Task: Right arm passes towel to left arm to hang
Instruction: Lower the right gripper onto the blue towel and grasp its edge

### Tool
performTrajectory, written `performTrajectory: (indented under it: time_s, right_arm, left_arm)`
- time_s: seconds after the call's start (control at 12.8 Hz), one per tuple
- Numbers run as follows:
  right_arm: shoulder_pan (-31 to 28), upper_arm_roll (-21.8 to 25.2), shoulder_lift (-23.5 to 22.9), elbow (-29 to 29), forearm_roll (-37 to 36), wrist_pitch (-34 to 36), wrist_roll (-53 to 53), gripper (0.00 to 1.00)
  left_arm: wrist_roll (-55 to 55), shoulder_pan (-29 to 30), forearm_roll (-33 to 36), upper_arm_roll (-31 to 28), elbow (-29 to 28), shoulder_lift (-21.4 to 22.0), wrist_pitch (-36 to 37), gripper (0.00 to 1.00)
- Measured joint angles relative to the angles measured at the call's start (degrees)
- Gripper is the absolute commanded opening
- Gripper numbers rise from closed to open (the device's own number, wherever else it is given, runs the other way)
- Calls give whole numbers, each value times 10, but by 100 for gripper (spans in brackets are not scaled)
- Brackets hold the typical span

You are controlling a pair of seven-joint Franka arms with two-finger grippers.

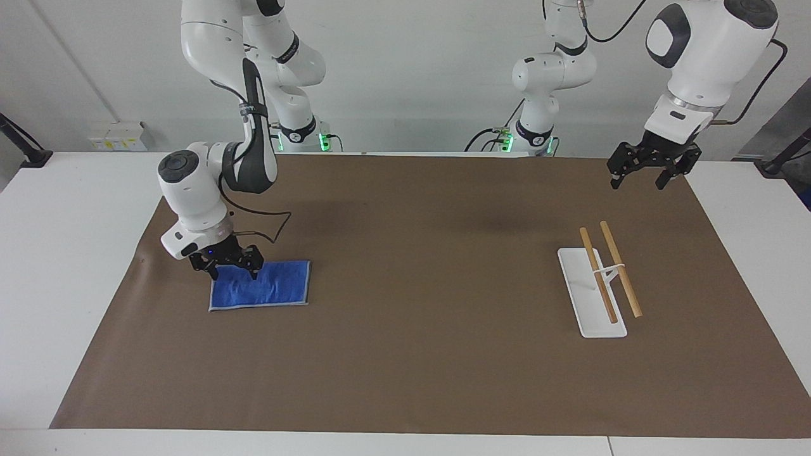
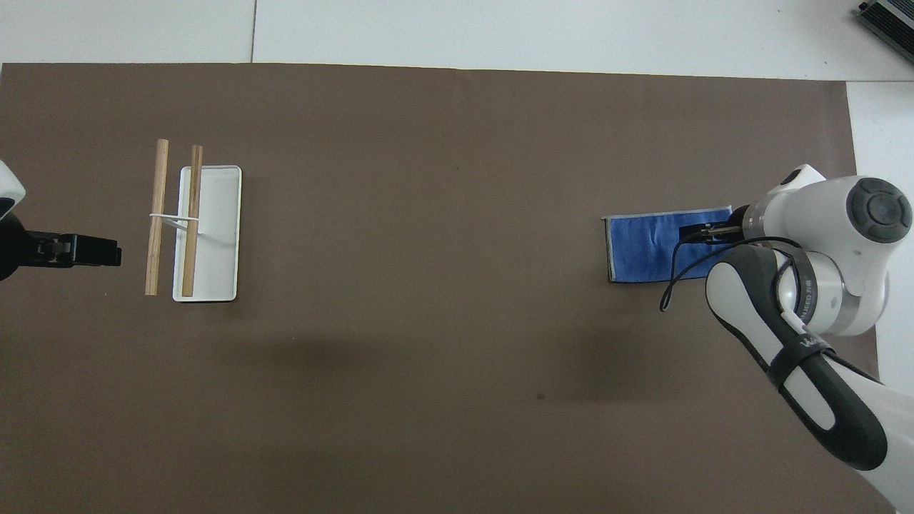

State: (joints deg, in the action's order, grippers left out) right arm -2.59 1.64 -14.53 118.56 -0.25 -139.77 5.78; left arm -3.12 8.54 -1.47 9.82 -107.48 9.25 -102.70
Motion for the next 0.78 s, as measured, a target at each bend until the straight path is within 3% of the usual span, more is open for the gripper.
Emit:
performTrajectory:
  time_s: [0.62,0.7,0.78]
  right_arm:
    - [0,-1,-34,17,0,-43,5,100]
    - [0,-2,-35,18,0,-44,5,88]
    - [0,-3,-35,18,0,-44,5,62]
  left_arm:
    - [0,0,0,0,0,0,0,100]
    - [0,0,0,0,0,0,0,100]
    - [0,0,0,0,0,0,0,100]
